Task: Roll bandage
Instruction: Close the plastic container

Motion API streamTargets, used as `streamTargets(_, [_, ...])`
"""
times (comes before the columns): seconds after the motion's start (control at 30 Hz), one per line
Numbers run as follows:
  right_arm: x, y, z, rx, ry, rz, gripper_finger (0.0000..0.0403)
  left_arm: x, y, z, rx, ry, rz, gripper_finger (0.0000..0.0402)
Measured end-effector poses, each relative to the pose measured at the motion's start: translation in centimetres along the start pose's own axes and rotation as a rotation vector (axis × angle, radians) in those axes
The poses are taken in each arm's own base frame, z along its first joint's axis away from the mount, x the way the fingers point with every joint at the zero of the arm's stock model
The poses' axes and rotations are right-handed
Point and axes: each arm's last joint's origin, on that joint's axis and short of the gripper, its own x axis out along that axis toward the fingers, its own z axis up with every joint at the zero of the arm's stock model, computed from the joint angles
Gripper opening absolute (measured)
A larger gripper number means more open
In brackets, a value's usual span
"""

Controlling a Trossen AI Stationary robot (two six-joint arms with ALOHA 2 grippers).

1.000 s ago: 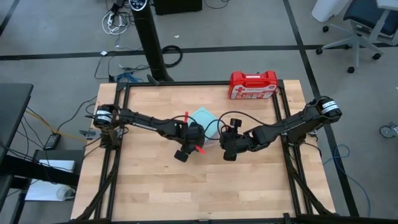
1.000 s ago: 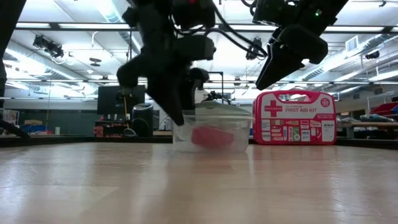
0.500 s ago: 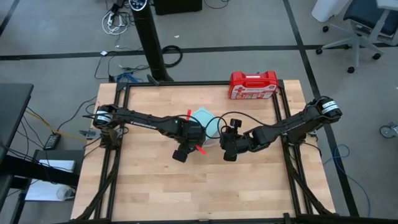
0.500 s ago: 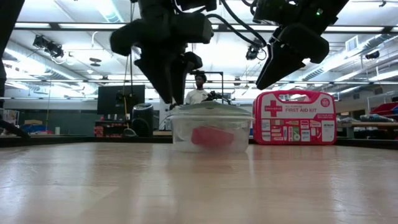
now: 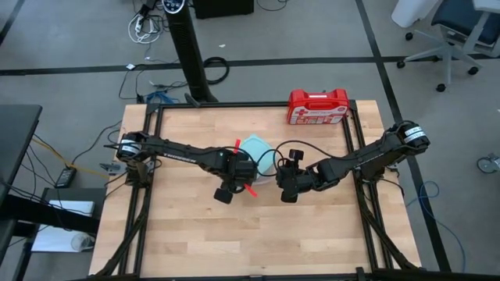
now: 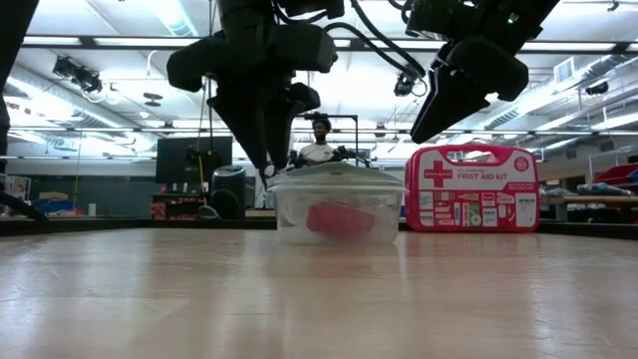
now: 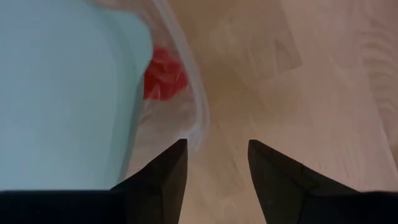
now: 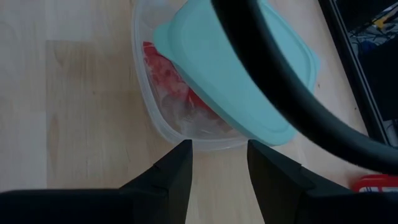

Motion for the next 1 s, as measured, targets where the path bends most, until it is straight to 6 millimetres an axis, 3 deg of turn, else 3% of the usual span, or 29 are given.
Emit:
streamTargets(0.3, [0.0,0.0,0.0,0.004,-0.001,0.001,0.015,0.6,0.0,0.4,0.063,-0.053,-0.001,0.0172])
streamTargets(0.77, [0.0,0.0,0.1,0.006,-0.005,0.001,0.015,5.4,-0.9,-1.8,0.105,-0.065,0.072,0.0173])
streamTargets(1.0, [0.0,0.0,0.1,0.009,-0.009,0.002,0.015,5.4,-0.9,-1.9,0.104,-0.05,0.077,0.0172])
